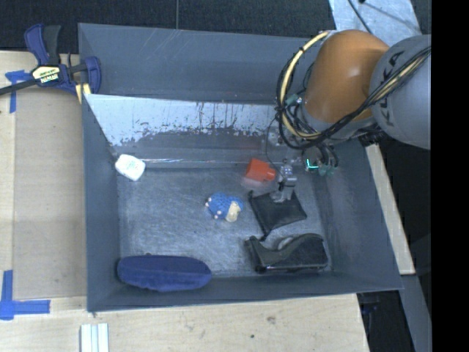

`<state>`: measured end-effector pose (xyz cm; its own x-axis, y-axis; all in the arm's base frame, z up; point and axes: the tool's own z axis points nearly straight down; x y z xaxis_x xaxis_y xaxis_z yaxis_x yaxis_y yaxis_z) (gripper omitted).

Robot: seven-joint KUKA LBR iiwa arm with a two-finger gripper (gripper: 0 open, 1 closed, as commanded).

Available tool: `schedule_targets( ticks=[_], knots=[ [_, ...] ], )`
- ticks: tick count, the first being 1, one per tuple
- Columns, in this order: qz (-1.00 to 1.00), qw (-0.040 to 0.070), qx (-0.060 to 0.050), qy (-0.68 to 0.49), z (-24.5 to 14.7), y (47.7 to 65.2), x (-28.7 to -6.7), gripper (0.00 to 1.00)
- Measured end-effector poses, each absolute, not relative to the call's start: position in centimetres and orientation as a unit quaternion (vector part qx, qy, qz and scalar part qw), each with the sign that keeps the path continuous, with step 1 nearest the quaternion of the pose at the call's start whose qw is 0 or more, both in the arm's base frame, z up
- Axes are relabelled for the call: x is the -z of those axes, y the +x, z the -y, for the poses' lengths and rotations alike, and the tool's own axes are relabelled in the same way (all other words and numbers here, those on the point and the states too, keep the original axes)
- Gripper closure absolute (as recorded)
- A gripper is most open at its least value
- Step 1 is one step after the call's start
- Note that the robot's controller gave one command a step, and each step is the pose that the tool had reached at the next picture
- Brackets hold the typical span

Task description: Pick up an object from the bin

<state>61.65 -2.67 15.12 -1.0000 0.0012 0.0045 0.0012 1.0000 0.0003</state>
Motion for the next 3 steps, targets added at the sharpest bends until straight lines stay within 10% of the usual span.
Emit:
schedule_targets(
  ticks=[1,2,3],
  knots=[
    [0.996,-0.01,0.001,-0.094,3.11,60.16,-7.4,0.0],
    [0.996,-0.004,0.0,-0.093,3.1,59.9,-7.2,1.0],
    [0.996,0.004,0.0,-0.092,3.03,59.49,-6.91,0.0]
  ],
)
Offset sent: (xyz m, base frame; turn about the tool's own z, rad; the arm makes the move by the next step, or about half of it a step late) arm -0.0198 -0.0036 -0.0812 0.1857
